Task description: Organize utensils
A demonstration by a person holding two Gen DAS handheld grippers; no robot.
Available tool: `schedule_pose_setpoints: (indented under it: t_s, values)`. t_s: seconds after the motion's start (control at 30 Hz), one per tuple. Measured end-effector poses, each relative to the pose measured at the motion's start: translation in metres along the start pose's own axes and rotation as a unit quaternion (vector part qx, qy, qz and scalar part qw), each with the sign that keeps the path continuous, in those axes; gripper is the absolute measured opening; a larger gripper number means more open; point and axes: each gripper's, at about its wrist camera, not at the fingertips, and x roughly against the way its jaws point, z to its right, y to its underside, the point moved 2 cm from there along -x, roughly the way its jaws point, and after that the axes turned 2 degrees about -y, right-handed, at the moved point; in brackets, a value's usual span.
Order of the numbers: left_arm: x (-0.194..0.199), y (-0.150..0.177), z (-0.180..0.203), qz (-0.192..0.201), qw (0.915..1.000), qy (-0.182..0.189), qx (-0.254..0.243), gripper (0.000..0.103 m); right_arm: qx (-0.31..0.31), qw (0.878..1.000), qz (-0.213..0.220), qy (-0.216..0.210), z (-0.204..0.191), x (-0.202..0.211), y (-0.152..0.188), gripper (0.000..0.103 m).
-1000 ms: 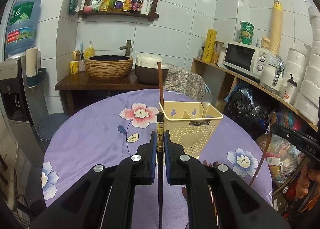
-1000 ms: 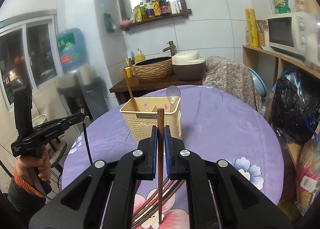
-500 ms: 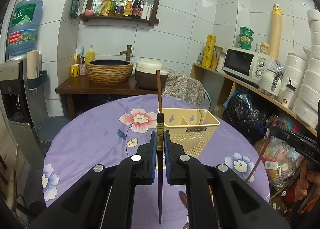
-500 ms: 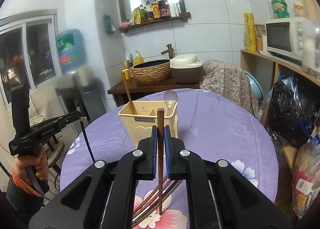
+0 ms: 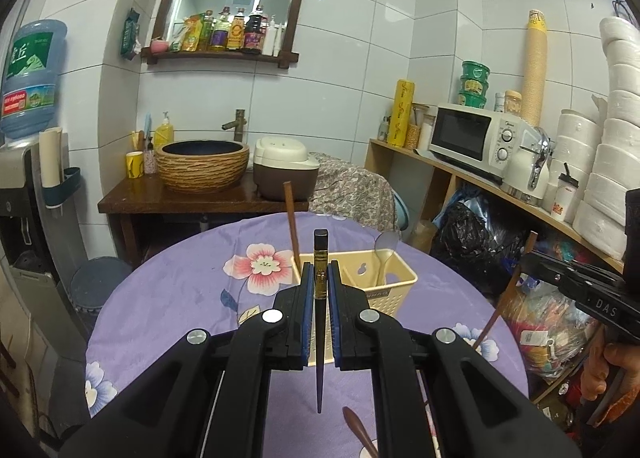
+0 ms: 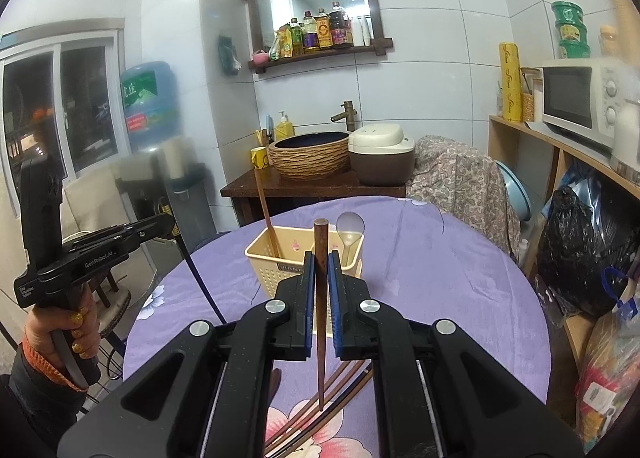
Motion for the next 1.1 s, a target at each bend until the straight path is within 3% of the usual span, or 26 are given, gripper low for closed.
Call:
schedule_pose_setpoints:
  t_s: [0.1, 0.27, 0.4, 0.5, 0.63, 0.8, 1.1]
  values:
    - [0.003, -0.020, 0.002, 0.005, 0.9997, 0.022, 0.005, 0.008, 0.006, 1.000, 0.007, -0.009, -0.002, 0.001, -0.019, 0.008]
    - [0.010, -0.074, 0.009, 0.035, 0.9985, 0.040, 0.010, 0.008, 0.017, 0.999, 0.043, -0.017, -0.008, 0.001, -0.082, 0.008]
    - [0.003, -0.121, 0.010, 0.067, 0.9974, 0.017, 0.021, 0.008, 0.015, 0.997, 0.072, -0.015, -0.008, -0.005, -0.131, 0.008]
    - [-0.011, -0.136, 0.011, 0.075, 0.9969, -0.001, 0.023, 0.008, 0.020, 0.996, 0.089, -0.001, -0.009, -0.018, -0.153, 0.008]
    - [-0.038, -0.123, 0.012, 0.062, 0.9976, -0.020, 0.021, 0.008, 0.020, 0.996, 0.083, 0.007, -0.007, -0.043, -0.148, 0.008]
    - [-0.072, -0.086, 0.005, 0.020, 0.9989, -0.040, 0.015, 0.008, 0.012, 0.999, 0.040, 0.018, 0.002, -0.083, -0.113, 0.008]
    - [-0.103, -0.036, -0.010, -0.039, 0.9978, -0.046, 0.026, 0.008, -0.026, 1.000, -0.001, 0.018, 0.021, -0.114, -0.067, 0.008]
